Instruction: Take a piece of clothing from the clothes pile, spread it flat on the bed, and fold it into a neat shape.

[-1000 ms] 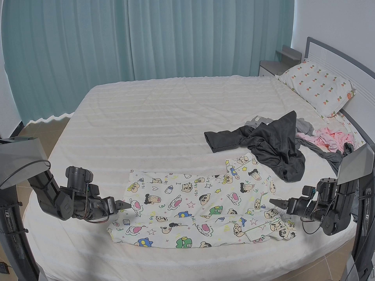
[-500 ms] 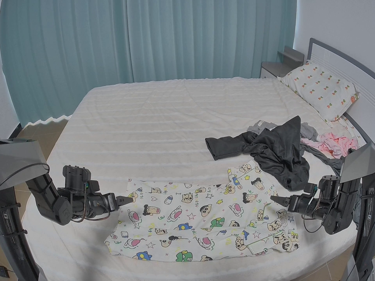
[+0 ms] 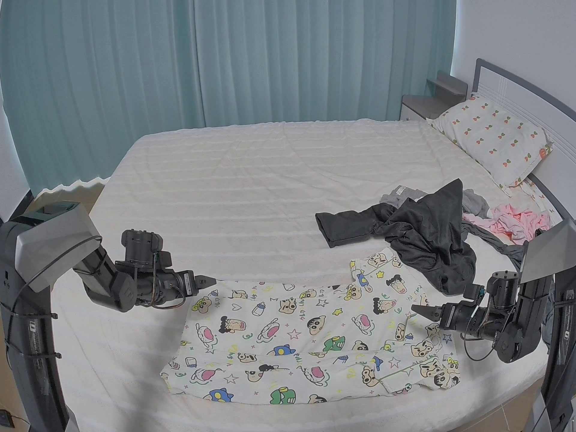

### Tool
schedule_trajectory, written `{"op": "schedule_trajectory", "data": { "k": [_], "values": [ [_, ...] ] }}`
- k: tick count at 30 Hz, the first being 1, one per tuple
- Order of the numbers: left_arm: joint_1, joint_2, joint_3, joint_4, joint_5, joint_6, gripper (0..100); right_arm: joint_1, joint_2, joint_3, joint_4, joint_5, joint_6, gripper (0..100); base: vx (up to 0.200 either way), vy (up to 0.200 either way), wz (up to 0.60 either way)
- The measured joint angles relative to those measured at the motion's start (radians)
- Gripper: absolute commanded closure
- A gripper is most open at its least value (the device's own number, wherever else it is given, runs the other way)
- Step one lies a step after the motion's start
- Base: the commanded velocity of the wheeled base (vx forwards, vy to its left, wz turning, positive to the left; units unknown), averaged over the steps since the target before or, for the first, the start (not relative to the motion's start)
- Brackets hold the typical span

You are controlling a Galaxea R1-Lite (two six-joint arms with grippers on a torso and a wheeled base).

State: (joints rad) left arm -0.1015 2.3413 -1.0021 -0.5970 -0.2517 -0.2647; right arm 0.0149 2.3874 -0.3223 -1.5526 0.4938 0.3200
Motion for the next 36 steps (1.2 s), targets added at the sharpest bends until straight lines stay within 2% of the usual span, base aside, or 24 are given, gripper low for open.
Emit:
{"op": "schedule_trajectory", "data": {
  "k": [7,21,22,36],
  "values": [
    [-0.004,0.106,-0.128,0.042,0.013,0.039,0,0.024,-0.002,0.013,0.0,-0.001,0.0,0,0.0,0.0,0.0],
    [-0.027,0.172,-0.159,0.043,0.012,0.046,0,0.027,0.0,0.013,0.0,-0.001,-0.001,0,0.0,0.0,0.0],
    [-0.032,0.173,-0.16,0.043,0.011,0.044,100,0.027,0.001,0.012,0.0,-0.001,-0.001,0,0.0,0.0,0.0],
    [-0.039,0.184,-0.183,0.041,0.021,0.036,100,0.027,0.006,0.011,0.0,-0.001,-0.001,0,0.0,0.0,0.0]
  ]
}}
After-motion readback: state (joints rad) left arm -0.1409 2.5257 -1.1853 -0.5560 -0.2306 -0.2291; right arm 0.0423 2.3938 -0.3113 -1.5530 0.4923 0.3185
